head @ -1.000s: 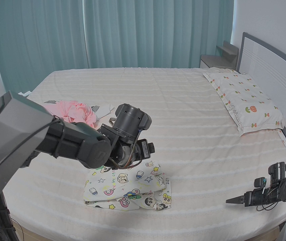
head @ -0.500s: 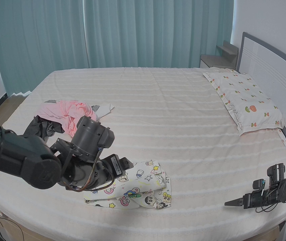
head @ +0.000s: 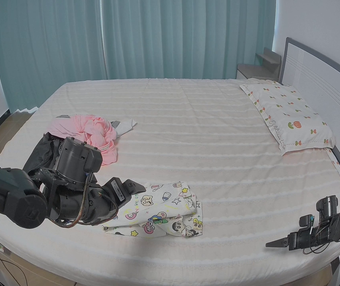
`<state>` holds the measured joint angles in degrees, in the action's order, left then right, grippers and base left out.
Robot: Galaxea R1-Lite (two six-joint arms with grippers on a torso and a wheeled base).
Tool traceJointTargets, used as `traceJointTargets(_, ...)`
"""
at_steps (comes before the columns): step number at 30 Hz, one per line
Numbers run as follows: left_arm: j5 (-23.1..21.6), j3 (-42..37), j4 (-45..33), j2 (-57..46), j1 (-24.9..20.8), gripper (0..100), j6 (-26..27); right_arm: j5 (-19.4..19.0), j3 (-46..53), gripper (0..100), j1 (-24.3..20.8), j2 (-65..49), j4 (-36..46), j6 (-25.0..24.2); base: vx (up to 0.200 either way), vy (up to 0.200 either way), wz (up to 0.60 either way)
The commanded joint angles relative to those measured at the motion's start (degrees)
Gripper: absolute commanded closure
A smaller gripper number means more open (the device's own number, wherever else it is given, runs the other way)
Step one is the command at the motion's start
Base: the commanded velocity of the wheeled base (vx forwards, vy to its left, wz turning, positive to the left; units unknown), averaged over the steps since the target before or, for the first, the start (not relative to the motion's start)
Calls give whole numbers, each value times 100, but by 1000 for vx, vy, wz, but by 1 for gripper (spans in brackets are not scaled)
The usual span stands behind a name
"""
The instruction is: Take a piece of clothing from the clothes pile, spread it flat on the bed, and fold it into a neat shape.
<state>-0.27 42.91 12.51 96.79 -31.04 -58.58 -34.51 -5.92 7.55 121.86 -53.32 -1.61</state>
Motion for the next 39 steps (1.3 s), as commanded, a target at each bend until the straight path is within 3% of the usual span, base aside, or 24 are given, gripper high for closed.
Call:
traceJointTargets(1,-219,-187,199,-64,256,0,-5,-3,-5,0,-8,22,-3,3,0,200,0)
traceJointTargets(14,-404,-371,252,-178,353,0,-14,41,-14,0,-8,-4,-354,-41,0,200,0)
traceJointTargets(19,-474,-336,261,-152,476,0,-14,59,-23,0,-8,-48,-776,-94,0,200,0)
traceJointTargets(22,-571,-371,384,-108,572,0,-14,155,-67,0,-69,-215,-1409,-454,0,200,0)
traceJointTargets(25,-562,-398,454,-55,581,0,-14,401,-234,0,-315,-303,-1831,-1017,0,200,0)
traceJointTargets(27,-588,-424,463,-47,581,0,-14,709,-471,0,-702,-250,-2095,-1571,0,200,0)
traceJointTargets(30,-580,-433,463,-38,590,0,-22,1052,-937,0,-1176,-101,-2209,-1992,0,0,0)
traceJointTargets(36,-580,-565,762,-73,652,0,-145,1148,-1948,0,-1941,488,-2130,-2230,0,0,0)
traceJointTargets(39,-606,-617,894,-64,652,0,-295,1148,-2238,0,-2099,840,-2121,-2221,0,0,0)
